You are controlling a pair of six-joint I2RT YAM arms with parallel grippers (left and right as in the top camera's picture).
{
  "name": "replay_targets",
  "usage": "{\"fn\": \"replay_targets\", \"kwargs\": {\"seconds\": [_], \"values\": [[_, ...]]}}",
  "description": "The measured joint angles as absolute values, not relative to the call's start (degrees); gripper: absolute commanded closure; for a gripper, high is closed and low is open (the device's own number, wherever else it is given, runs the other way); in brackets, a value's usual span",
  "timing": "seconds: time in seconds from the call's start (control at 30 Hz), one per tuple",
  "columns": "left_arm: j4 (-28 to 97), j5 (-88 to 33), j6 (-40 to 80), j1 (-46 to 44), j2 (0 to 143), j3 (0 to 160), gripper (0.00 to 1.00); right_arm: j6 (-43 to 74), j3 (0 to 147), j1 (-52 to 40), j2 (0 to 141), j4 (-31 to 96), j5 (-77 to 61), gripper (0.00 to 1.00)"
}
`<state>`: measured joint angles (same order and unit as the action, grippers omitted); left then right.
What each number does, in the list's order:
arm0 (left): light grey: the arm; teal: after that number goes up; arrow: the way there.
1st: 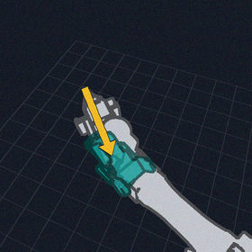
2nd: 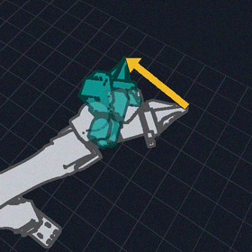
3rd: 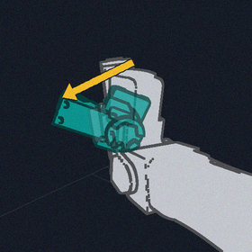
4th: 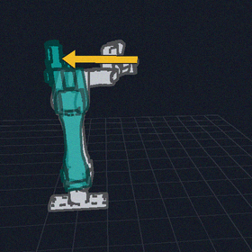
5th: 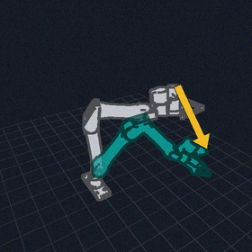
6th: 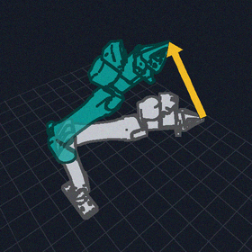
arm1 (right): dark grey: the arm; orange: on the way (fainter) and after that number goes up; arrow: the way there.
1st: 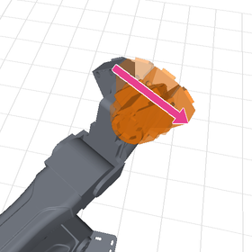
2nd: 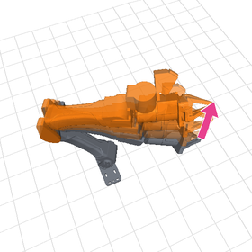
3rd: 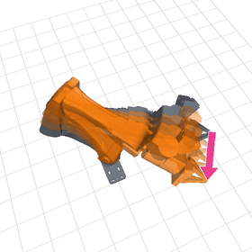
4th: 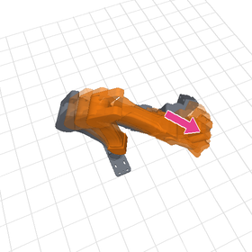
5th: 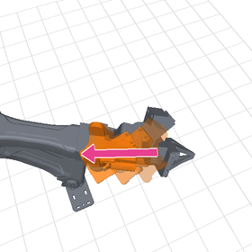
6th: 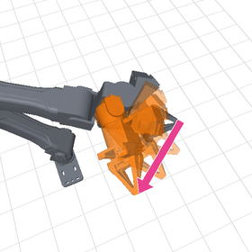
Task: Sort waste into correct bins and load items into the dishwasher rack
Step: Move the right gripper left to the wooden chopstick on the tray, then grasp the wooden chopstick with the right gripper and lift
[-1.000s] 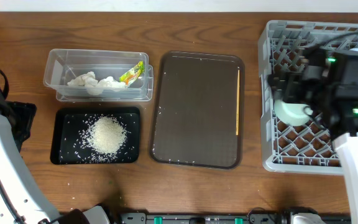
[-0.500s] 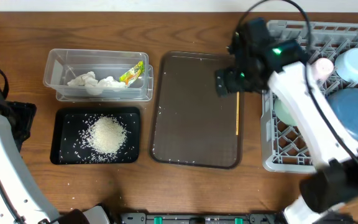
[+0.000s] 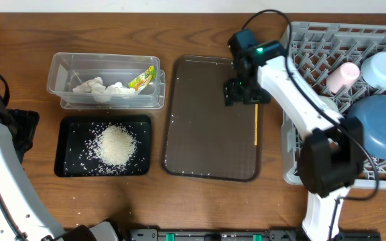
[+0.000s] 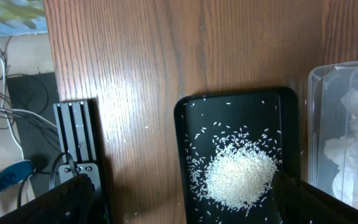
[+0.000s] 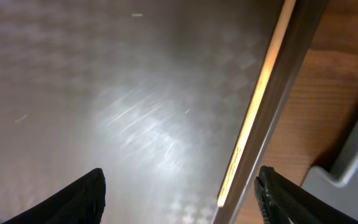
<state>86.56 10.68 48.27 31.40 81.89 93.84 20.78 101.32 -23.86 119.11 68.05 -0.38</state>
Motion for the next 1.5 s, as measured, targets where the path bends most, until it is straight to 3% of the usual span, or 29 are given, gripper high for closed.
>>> {"fn": "replay_targets", "kwargs": {"seconds": [0.57,0.9,1.5], "values": [[86.6,10.7,48.3,31.4,81.9,93.8,0.06,26.2,101.3,-22.6,127.8,65.9,4.6,0.18],[86.6,10.7,48.3,31.4,81.9,93.8,0.06,21.5,101.3,-19.2,127.8,62.2,-1.5,0.22],[86.6,10.7,48.3,31.4,81.9,93.8,0.06,20.4,101.3,-19.2,127.8,62.3,-0.7,0.18]]}}
